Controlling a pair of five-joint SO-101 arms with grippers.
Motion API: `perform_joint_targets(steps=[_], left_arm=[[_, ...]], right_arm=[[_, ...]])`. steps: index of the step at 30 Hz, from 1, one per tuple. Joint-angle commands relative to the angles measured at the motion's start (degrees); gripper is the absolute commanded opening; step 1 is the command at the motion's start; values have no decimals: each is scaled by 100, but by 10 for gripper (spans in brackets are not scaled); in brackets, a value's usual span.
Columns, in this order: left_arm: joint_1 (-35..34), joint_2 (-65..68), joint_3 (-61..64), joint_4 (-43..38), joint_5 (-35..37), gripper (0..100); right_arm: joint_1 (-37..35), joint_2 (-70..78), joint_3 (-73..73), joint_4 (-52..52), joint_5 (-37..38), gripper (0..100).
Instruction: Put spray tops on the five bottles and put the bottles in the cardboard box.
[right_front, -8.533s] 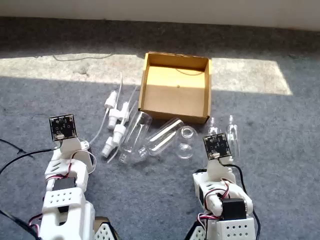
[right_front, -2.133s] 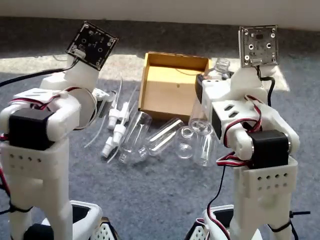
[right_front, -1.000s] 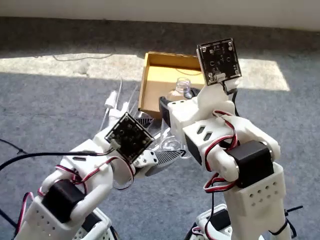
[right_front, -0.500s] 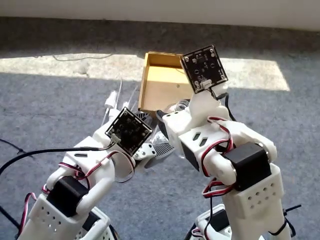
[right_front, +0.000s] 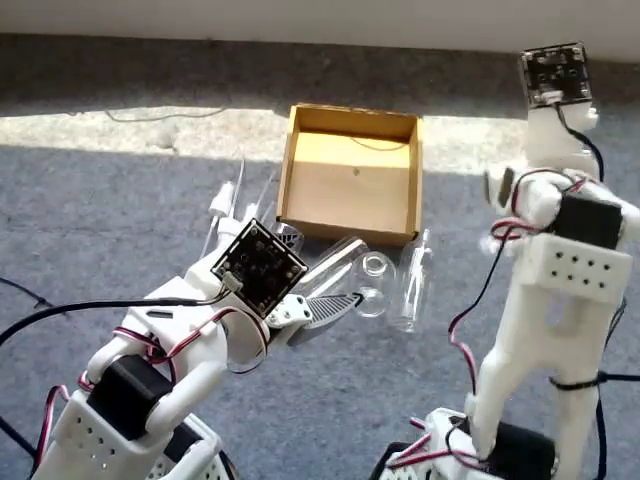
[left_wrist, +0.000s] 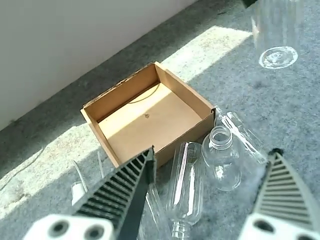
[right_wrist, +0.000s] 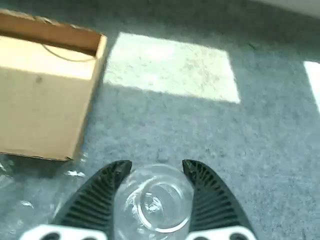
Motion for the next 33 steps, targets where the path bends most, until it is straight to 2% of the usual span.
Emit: perform_joint_targets(steps=[1, 4, 9, 13, 19, 28, 33], left_arm=[[-365, -40, -259, 44, 35, 319], [-1121, -48, -110, 62, 35, 319], [-2185, -66, 532, 62, 53, 319], [-2730, -66, 1024, 18, 62, 319], [-3187, -66, 1684, 18, 44, 319], [-3266, -66, 1868, 18, 35, 319], [-3275, -66, 1868, 18, 35, 319]], right_arm=[[374, 927, -101, -4, 695, 4], [462, 1754, -101, 215, 1081, 4], [673, 2747, -101, -365, 1099, 4], [655, 3178, -101, -435, 1099, 19], [655, 3556, -101, -453, 1090, 176], [690, 3600, -593, -418, 26, 210], [646, 3600, -971, -338, -53, 330]])
